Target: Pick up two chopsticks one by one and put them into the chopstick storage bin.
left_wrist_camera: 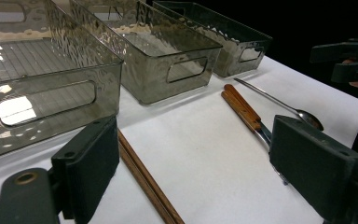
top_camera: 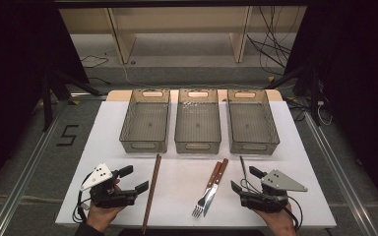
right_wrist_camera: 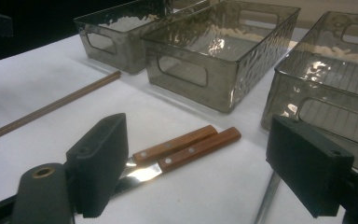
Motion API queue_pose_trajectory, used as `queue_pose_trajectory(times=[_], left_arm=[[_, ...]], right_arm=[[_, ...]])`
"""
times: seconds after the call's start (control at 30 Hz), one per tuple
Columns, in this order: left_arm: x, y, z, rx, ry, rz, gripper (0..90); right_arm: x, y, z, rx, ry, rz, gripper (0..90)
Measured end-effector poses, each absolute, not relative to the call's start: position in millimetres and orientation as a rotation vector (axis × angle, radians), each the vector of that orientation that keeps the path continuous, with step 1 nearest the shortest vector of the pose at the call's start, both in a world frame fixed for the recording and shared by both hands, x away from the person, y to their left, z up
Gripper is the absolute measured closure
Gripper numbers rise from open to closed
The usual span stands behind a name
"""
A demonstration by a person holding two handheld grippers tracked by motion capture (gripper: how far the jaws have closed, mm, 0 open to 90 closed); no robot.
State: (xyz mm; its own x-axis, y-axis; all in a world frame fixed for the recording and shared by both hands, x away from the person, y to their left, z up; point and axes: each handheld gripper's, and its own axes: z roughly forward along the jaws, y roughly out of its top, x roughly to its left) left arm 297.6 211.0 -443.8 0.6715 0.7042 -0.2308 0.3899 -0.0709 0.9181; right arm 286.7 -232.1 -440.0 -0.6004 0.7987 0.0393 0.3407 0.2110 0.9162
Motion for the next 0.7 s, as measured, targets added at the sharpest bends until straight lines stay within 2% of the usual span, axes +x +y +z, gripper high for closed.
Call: queue_pose_trajectory(times=[0.37,0.7], left_arm=[[298.8,211.0,-443.6,1.705,0.918,0.334,15.7],[305.0,201.6,-430.5,1.822,1.096,0.297,17.7]], right_arm=[[286.5,-232.8,-439.4,1.057,2.037,1.366,21.6],[287.3,-232.2,-439.9,1.067,2.048,1.346,21.7]])
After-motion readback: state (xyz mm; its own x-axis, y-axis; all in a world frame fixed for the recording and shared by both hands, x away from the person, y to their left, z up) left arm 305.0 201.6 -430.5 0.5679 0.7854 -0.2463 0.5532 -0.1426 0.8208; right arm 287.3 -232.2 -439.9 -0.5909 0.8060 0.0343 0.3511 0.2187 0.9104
